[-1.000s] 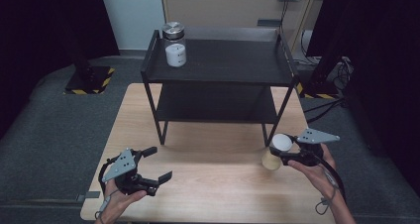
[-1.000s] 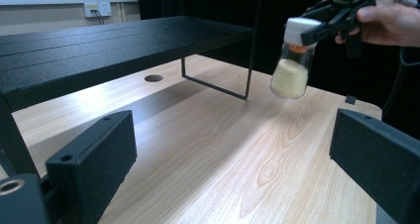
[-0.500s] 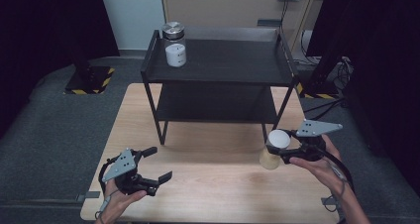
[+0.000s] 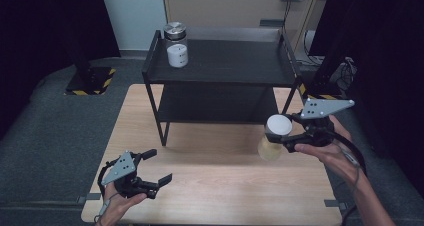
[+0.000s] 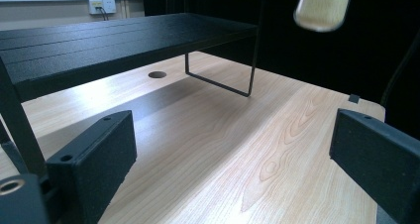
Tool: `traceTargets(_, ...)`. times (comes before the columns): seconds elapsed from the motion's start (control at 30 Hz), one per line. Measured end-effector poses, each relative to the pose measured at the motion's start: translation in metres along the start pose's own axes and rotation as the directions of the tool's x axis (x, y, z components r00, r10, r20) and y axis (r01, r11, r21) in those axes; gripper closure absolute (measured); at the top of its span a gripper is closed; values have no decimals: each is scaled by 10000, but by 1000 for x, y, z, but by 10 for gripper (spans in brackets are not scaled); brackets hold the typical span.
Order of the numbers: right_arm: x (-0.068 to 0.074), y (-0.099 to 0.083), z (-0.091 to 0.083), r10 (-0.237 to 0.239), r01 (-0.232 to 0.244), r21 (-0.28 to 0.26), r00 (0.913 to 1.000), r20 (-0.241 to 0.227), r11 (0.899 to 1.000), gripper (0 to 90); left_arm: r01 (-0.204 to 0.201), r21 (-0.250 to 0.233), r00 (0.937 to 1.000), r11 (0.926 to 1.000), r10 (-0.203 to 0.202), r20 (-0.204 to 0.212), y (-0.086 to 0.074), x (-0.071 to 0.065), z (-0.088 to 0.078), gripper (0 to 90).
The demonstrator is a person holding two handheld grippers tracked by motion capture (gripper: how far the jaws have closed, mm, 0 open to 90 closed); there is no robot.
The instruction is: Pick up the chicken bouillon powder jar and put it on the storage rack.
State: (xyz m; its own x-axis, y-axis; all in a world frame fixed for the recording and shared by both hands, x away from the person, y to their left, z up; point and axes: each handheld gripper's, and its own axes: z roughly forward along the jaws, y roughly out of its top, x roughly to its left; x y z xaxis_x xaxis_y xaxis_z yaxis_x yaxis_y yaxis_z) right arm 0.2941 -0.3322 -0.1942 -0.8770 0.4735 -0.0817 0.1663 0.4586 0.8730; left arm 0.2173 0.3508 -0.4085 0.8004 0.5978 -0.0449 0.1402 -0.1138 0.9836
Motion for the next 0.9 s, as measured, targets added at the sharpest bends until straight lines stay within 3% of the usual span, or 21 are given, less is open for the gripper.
traceTargets(0.47,0,76,-16,5,-3,-72,9995,314,10000,340,22,-15,10000,10000,-22,58,0,1,0,29)
traceTargets(0.63,-7,101,-23,218,-218,1,9991,353,9998,340,21,-17,10000,10000,-20,66,0,2,-1,28)
traceTargets(0.9,-15,142,-32,361,-372,128,9959,827,9992,340,-5,-12,10000,10000,5,97,0,2,-1,28)
